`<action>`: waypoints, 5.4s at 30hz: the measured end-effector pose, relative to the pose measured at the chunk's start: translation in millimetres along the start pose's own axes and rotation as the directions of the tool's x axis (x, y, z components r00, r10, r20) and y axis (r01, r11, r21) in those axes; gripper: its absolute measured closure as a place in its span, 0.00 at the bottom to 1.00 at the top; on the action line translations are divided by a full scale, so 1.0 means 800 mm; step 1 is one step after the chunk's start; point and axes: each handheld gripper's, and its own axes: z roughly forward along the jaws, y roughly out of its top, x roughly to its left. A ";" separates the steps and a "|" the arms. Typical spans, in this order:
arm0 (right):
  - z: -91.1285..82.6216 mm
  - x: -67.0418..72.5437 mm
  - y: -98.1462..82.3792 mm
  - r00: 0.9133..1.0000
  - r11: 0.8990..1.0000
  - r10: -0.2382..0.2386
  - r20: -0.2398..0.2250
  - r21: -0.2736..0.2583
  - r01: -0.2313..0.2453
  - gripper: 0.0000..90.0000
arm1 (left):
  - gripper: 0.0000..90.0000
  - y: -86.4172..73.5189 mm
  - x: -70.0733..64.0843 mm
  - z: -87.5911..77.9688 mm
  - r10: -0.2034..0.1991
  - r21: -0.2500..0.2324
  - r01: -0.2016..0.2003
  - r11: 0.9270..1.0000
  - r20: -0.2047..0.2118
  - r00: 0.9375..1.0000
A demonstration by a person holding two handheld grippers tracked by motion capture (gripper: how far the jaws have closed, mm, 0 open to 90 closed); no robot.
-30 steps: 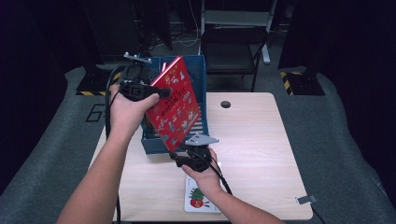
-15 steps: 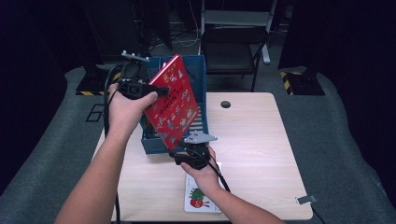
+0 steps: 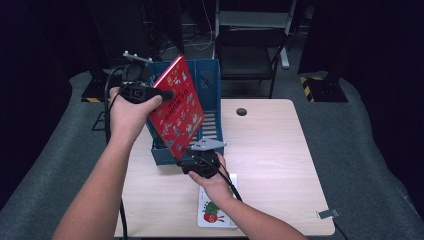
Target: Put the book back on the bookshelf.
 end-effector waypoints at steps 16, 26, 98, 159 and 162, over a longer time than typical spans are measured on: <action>0.020 0.007 0.008 1.000 1.000 -0.003 -0.028 0.010 0.003 0.52 | 0.86 -0.002 0.016 -0.008 -0.009 0.003 0.009 1.000 -0.030 1.000; 0.026 0.004 0.010 1.000 1.000 -0.009 -0.024 0.013 0.009 0.52 | 0.85 -0.003 0.022 -0.005 -0.036 -0.010 0.036 0.999 -0.031 0.999; 0.039 -0.040 0.038 0.999 0.999 -0.023 0.047 -0.029 0.024 0.53 | 0.88 0.028 0.015 0.047 -0.063 0.006 0.065 0.998 -0.181 0.982; 0.059 -0.054 0.037 0.998 0.999 0.019 0.063 0.026 -0.021 0.60 | 0.88 -0.004 0.025 0.075 -0.064 0.098 0.086 0.991 -0.210 0.976; 0.061 -0.052 0.036 0.998 0.999 0.014 0.062 0.030 -0.016 0.60 | 0.88 -0.007 0.027 0.081 -0.071 0.107 0.096 0.990 -0.213 0.975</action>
